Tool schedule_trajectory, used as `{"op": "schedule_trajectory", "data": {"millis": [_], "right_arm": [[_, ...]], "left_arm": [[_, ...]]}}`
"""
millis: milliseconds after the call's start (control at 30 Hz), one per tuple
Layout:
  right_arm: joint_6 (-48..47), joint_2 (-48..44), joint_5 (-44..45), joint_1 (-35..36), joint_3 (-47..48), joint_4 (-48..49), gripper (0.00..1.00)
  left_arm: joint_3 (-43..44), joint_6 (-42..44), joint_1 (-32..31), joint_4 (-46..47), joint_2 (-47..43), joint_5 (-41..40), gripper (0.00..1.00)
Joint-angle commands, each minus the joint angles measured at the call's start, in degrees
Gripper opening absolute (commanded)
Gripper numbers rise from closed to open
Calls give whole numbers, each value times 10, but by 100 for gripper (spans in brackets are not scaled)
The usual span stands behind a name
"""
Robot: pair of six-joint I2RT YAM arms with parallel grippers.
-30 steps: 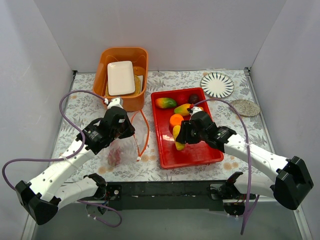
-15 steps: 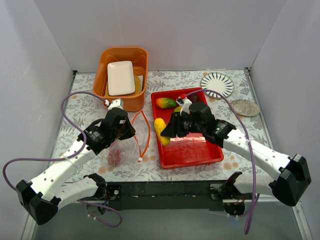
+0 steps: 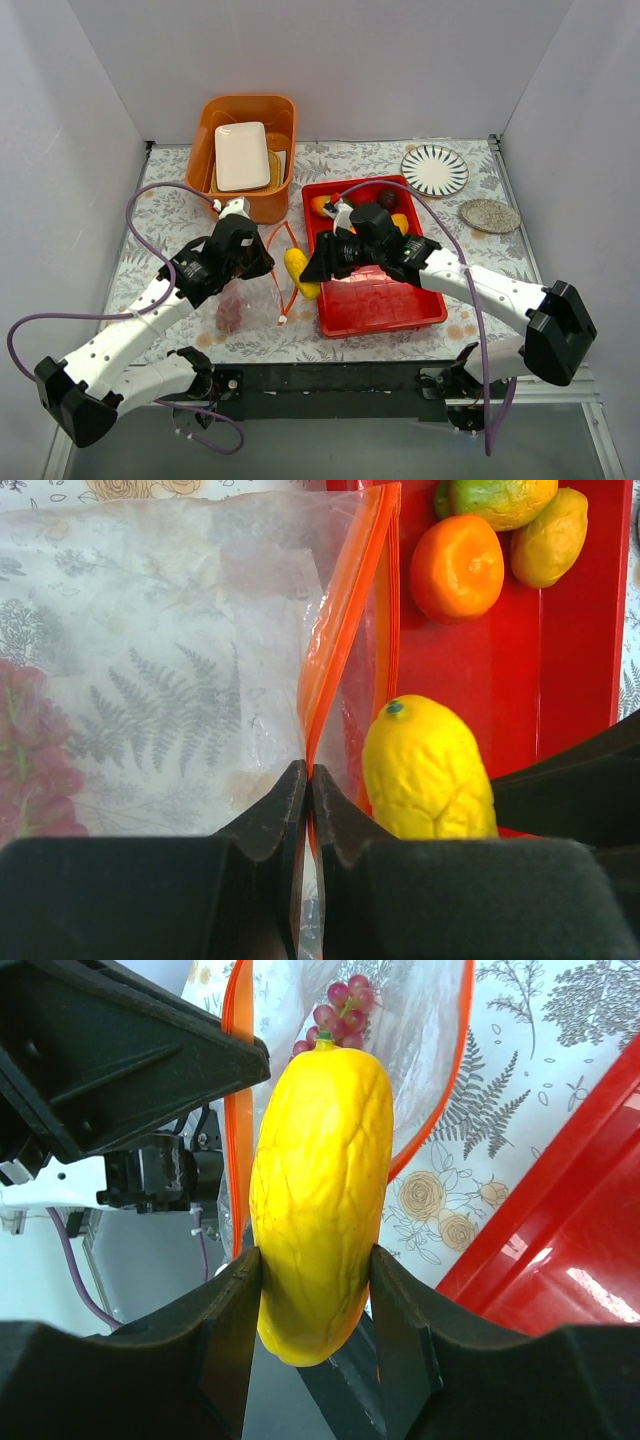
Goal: Place the food in the zip-top bag and seal the zipper
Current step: Place the fake fruit in the zipper food storage bag.
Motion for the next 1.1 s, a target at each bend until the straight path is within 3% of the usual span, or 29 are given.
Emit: {"op": "schedule_trajectory", "data": {"millis": [0, 667, 800, 1000, 1067], "right_arm": [[3, 23, -10, 9, 44, 33, 9], [2, 127, 55, 11, 142, -28, 13], [4, 136, 48, 13, 149, -21, 17], [1, 146, 56, 18, 165, -28, 35], [2, 143, 69, 19, 164, -33, 37]], "left_arm": [[11, 1, 2, 5, 2, 15, 4], [38, 16, 2, -13, -15, 22, 5], [42, 18, 2, -18, -16, 18, 5], [50, 21, 2, -24, -15, 11, 5], [51, 21, 2, -22, -16, 10, 5]]}}
